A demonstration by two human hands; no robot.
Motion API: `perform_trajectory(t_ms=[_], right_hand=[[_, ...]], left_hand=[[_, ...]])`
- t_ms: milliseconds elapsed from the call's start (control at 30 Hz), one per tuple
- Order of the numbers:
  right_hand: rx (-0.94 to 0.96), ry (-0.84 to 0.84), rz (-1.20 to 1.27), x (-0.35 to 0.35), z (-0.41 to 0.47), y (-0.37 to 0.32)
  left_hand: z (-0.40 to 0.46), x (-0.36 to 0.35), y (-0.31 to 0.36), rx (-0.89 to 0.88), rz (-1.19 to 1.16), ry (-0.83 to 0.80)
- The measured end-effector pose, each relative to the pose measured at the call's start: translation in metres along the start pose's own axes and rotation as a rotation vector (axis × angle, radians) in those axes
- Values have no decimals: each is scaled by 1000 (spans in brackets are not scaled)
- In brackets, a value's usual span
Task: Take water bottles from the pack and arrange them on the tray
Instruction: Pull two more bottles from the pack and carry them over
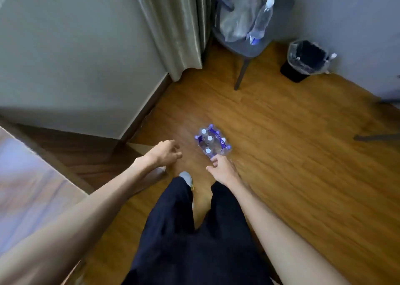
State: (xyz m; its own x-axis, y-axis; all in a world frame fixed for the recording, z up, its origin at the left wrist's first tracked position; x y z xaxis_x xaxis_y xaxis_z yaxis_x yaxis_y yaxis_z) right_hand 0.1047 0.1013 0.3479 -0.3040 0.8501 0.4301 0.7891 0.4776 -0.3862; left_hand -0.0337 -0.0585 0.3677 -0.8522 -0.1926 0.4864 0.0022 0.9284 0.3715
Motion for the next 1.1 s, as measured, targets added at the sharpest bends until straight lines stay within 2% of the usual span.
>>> perform_trajectory(t_ms=[300, 467, 633, 867, 1100], right_hand=[[-94, -62, -117, -37, 207, 80], [-102, -59, -115, -78, 322, 112], [-116, -88, -157, -132, 415, 136], [-74, -44, -263, -178, 481, 152], [-39, 49, -238, -196, 499, 149]], left_hand=[[188, -94, -19, 141, -103, -81], [300, -141, -41, 118, -59, -139], [397, -183, -61, 56, 4, -89], [485, -250, -61, 23, 56, -45], [513, -271, -58, 28, 111, 106]])
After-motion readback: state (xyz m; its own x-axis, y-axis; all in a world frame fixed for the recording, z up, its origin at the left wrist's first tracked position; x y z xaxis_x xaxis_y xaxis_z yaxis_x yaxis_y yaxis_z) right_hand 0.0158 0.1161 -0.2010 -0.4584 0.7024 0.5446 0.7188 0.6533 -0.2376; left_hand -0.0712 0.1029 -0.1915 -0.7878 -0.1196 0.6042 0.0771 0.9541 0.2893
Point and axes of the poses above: each hand's wrist, its own z-axis towards the middle knuckle, its own x-axis out of the back of the hand, y = z × x, the point moved 6 cm from there along z, towards the middle knuckle, and after that the axes turned 8 degrees about -z, right-handed, at the moved point
